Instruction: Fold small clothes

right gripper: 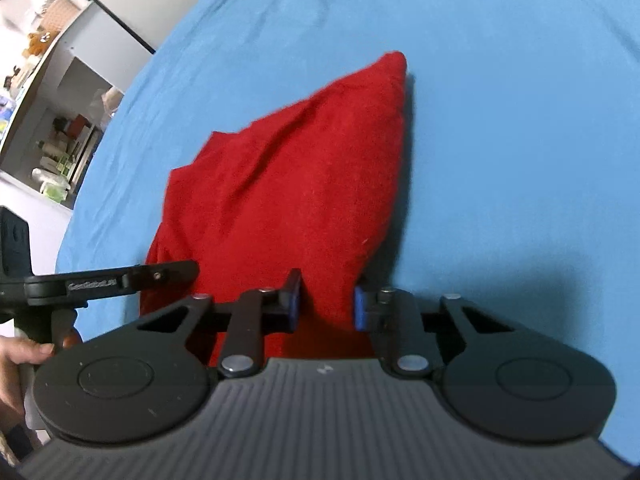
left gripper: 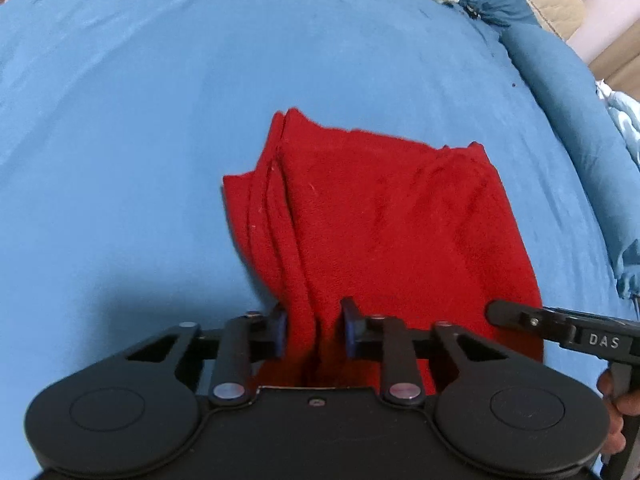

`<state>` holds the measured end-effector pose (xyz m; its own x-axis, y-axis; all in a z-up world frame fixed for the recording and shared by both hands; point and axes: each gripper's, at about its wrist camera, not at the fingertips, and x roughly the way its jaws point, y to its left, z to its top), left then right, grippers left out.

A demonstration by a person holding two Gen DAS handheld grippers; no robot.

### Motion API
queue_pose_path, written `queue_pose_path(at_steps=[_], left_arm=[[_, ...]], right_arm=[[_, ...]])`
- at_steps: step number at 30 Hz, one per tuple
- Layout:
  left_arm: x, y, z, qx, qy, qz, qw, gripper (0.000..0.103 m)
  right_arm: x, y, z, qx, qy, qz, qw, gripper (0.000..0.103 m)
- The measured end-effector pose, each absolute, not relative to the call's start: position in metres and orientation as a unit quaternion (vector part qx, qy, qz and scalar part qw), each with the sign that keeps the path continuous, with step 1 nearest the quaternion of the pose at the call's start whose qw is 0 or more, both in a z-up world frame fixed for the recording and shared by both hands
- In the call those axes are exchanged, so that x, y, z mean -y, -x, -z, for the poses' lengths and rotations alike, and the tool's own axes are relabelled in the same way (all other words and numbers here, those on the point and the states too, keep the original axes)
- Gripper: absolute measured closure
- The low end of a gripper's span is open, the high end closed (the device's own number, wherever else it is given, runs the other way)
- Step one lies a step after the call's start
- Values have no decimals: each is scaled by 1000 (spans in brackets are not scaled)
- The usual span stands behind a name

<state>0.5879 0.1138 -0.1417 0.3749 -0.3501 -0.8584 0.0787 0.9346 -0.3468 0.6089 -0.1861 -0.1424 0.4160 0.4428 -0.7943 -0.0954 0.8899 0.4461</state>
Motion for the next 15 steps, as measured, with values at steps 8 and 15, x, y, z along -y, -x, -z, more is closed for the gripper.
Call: queue_pose_path(at_steps=[8,15], left_arm=[[-90,-536,79,-503,114,171,840,80],[-53,-446,45,-503,114,187,836,79]], right_arm=[[196,-563,77,-469,-160,-202,845,67],[255,-472,39,-478,-213,-190,831,67]])
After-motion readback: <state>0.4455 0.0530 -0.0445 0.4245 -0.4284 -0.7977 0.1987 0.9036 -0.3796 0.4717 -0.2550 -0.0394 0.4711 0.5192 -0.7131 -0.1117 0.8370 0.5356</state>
